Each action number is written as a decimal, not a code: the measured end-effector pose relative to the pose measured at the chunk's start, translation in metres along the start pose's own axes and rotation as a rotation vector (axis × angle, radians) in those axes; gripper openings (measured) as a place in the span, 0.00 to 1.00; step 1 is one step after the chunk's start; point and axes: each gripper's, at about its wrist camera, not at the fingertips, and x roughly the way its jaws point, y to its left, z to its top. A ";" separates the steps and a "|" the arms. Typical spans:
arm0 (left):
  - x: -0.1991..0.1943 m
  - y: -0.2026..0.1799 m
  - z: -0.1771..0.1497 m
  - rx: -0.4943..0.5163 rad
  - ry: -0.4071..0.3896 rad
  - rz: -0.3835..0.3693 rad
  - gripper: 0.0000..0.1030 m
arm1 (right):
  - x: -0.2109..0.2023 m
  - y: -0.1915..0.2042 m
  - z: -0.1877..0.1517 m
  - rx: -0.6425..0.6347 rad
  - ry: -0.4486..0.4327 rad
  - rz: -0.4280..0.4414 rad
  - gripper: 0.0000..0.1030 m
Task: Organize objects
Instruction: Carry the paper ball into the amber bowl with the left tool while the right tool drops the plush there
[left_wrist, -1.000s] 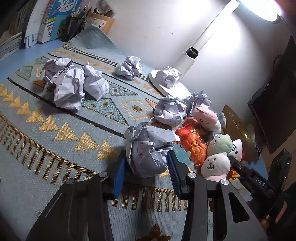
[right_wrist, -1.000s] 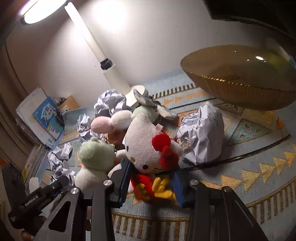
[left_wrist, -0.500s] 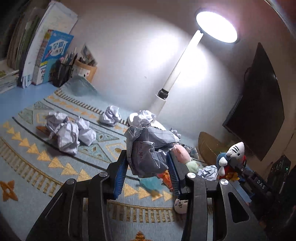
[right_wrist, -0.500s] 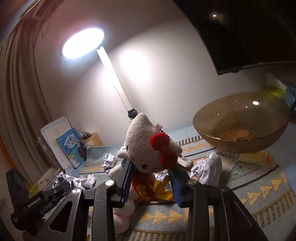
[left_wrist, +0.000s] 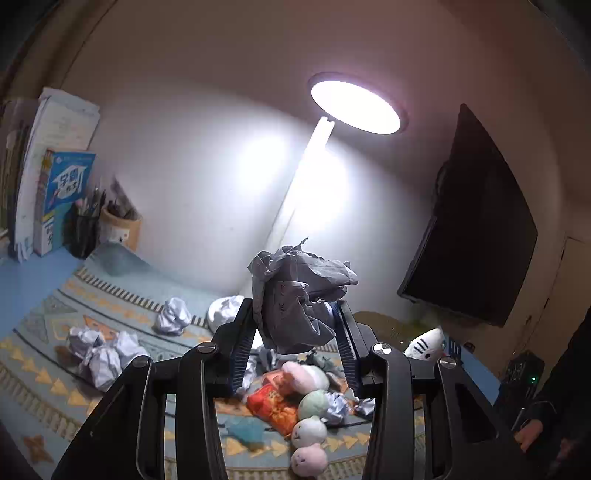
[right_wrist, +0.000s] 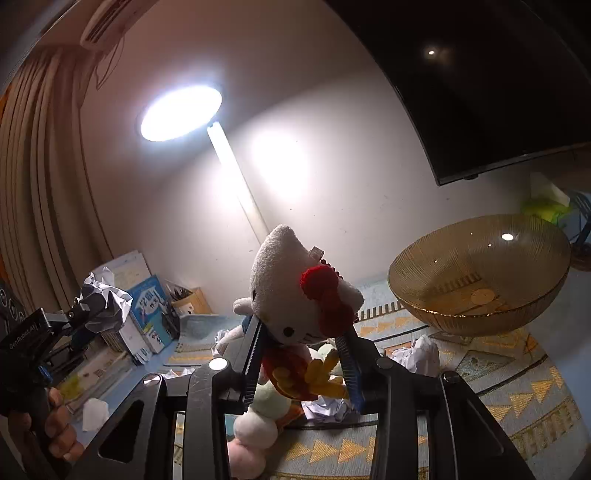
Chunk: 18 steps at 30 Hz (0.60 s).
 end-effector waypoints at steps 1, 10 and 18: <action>0.000 -0.006 0.005 0.010 -0.010 -0.015 0.38 | 0.001 -0.005 0.006 0.017 0.000 0.005 0.36; 0.029 -0.074 0.048 0.123 -0.186 -0.019 0.38 | 0.013 -0.055 0.060 0.107 -0.129 -0.024 0.37; 0.084 -0.115 0.050 0.160 -0.187 -0.041 0.38 | 0.012 -0.136 0.062 0.287 -0.164 -0.171 0.37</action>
